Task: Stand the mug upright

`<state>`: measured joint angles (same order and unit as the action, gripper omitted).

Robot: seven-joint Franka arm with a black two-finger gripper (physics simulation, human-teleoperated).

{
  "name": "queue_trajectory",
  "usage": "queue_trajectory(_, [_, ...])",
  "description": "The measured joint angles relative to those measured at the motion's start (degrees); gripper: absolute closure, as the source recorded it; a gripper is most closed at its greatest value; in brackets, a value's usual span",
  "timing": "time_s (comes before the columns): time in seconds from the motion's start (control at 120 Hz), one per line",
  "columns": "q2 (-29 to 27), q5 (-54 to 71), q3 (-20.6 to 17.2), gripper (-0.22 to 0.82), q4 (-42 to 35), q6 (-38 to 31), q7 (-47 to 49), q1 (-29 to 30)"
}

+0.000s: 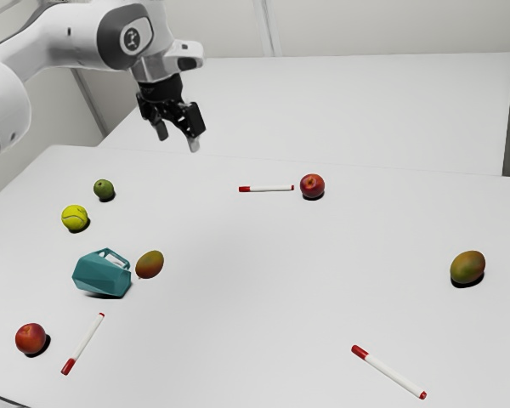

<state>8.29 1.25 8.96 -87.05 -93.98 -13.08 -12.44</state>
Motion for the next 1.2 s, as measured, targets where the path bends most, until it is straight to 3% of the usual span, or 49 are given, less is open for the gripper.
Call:
queue_trajectory(0.158, [-1.0, 0.0, 1.1, 0.00, -2.6, -3.1, 0.3, -0.1])
queue_trajectory(0.258, [-1.0, -1.8, 4.2, 0.00, -3.1, -3.7, 0.7, 0.3])
queue_trajectory(0.433, [-0.3, -9.8, 5.4, 0.00, -3.9, -0.9, 0.5, 8.4])
queue_trajectory(0.667, [-2.5, -19.0, 9.0, 0.00, -12.4, 3.8, -4.0, 16.3])
queue_trajectory(1.2, [16.8, -32.2, 9.2, 0.00, -5.5, 8.1, -21.3, 32.7])
